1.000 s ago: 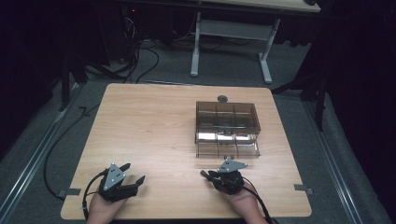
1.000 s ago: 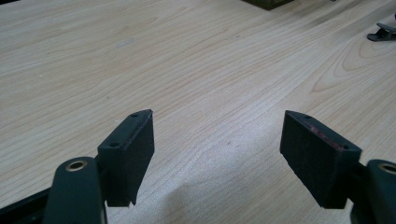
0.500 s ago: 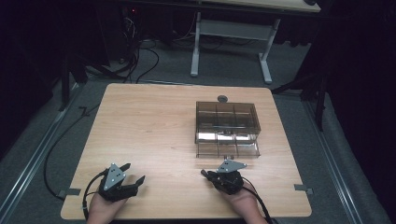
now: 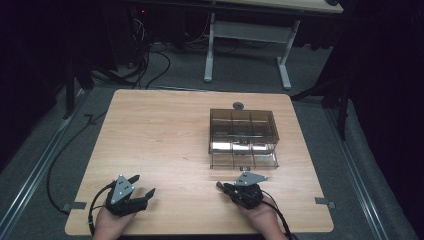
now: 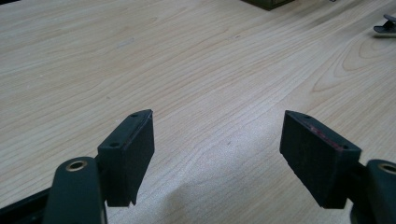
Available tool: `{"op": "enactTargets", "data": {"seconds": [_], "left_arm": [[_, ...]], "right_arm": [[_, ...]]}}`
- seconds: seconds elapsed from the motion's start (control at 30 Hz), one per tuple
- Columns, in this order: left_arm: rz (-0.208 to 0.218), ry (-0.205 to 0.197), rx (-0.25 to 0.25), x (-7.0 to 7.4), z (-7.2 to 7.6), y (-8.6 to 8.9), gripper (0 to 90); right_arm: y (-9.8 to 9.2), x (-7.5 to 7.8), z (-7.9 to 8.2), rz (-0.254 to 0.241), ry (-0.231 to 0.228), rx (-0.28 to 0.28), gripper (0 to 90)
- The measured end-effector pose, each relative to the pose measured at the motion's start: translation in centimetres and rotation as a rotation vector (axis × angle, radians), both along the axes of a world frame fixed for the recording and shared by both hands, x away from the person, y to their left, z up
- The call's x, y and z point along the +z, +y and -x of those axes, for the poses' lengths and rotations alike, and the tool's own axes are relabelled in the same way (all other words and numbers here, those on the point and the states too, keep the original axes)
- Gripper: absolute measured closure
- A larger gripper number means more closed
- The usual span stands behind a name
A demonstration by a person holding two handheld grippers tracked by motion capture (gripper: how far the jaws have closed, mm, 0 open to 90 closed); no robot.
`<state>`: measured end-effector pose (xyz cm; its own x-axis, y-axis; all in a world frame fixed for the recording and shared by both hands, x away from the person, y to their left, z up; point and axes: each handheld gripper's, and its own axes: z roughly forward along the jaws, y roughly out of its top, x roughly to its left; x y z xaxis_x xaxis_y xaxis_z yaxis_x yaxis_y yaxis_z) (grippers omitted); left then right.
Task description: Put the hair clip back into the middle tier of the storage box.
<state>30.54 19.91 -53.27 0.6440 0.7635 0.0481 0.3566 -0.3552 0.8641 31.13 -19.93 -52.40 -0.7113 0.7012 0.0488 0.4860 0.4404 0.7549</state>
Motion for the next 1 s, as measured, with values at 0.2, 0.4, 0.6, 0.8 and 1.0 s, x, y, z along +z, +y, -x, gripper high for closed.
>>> {"op": "enactTargets", "data": {"seconds": [0.2,0.4,0.6,0.8,1.0], "left_arm": [[0.001,-0.002,0.000,0.0,0.0,0.0,26.6],[-0.001,0.000,0.000,0.0,0.0,0.0,26.6],[0.000,-0.001,0.002,0.0,0.0,0.0,26.6],[0.005,-0.001,0.001,0.0,0.0,0.0,26.6],[0.004,-0.004,-0.004,0.0,0.0,0.0,26.6]], "right_arm": [[-0.9,0.2,0.6,0.009,-0.001,-0.011,82.1],[-2.4,0.4,1.0,-0.002,-0.005,-0.046,82.1],[-4.3,0.7,1.2,-0.010,-0.002,-0.090,82.1],[-6.2,1.1,1.6,-0.019,-0.009,-0.141,82.0],[-7.8,1.4,2.0,-0.013,-0.012,-0.179,82.0]]}}
